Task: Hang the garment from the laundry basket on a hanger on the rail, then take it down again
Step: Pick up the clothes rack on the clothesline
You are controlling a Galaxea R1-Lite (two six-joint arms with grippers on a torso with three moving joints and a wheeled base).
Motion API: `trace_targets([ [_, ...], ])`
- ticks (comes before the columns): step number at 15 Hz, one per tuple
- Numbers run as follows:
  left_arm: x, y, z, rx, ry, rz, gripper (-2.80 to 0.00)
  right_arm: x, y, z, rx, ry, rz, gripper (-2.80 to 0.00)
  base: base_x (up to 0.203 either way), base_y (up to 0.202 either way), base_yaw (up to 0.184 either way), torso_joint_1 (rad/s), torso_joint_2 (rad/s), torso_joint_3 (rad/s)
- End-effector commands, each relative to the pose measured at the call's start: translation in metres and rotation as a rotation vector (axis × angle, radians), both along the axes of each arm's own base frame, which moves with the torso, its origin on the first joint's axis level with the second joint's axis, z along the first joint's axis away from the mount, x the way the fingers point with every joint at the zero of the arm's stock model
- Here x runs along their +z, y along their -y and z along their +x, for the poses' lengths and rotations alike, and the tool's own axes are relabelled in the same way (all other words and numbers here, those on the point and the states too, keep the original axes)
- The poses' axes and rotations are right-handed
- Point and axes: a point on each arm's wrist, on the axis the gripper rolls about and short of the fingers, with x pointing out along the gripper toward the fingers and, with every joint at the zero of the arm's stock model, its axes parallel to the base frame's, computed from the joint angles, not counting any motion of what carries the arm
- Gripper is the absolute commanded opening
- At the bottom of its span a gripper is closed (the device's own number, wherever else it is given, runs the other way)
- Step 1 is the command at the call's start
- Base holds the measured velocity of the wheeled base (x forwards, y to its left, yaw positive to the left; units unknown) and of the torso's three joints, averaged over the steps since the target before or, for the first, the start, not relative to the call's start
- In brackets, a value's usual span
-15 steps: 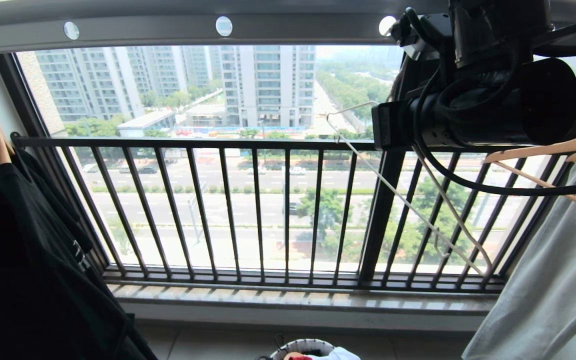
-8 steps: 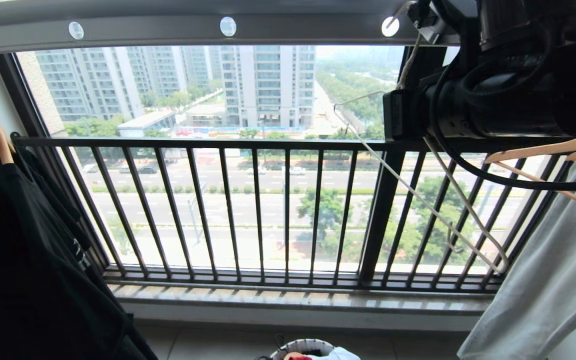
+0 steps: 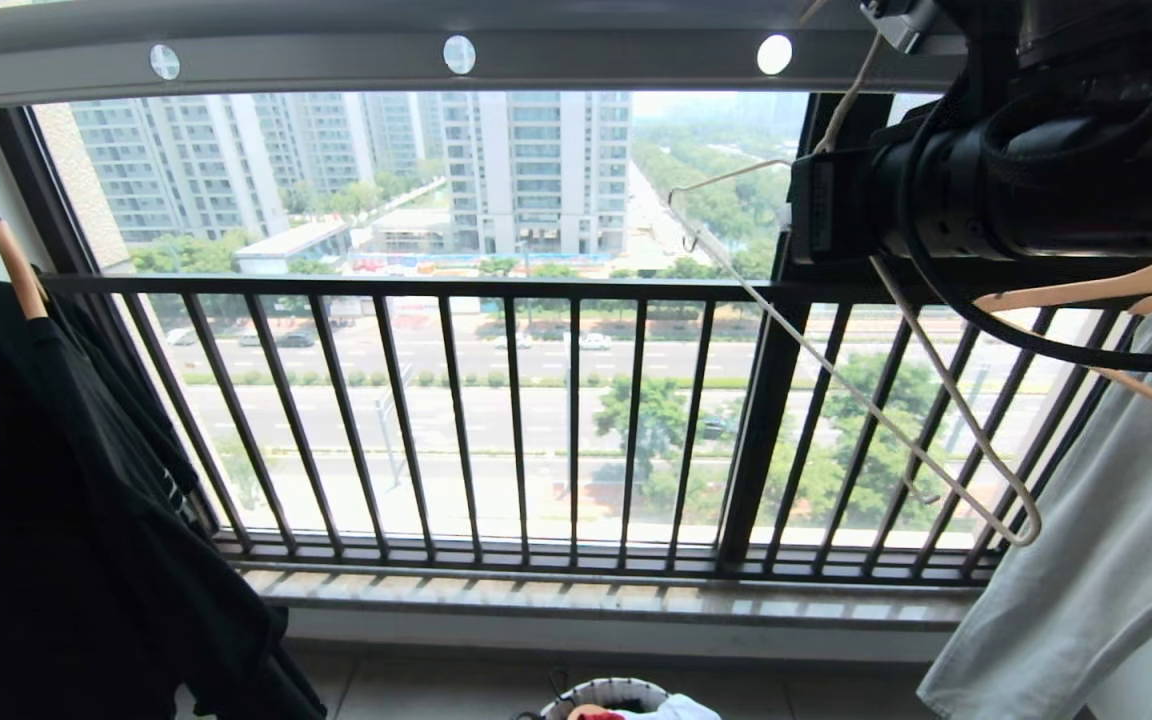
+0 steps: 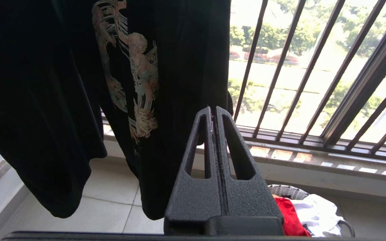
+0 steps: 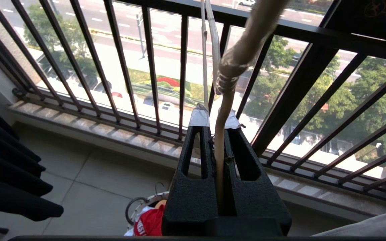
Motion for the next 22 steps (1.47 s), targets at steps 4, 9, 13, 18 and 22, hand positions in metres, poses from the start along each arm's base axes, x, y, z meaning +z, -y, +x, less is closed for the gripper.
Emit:
trace_targets([
  [4,0.0,0.0,0.0,0.001,0.001,-0.001,-2.8,0.01,0.007,-0.016,0.012,0.027,0.02,-2.8,0.0,0.0,0.0,0.0,0.0,0.0],
  [9,0.0,0.0,0.0,0.001,0.001,-0.001,-2.8,0.014,0.02,-0.037,0.024,0.038,0.034,-2.8,0.0,0.0,0.0,0.0,0.0,0.0],
  [13,0.0,0.0,0.0,0.001,0.001,-0.001,-2.8,0.004,0.04,-0.063,0.071,0.003,0.052,-2.8,0.0,0.0,0.0,0.0,0.0,0.0],
  [18,0.0,0.0,0.0,0.001,0.001,-0.001,-2.8,-0.03,0.062,-0.097,0.233,-0.067,0.066,-2.8,0.0,0.0,0.0,0.0,0.0,0.0],
  [22,0.0,0.0,0.0,0.001,0.001,-0.001,-2.8,-0.059,0.059,-0.095,0.329,-0.04,0.074,-2.8,0.0,0.0,0.0,0.0,0.0,0.0],
])
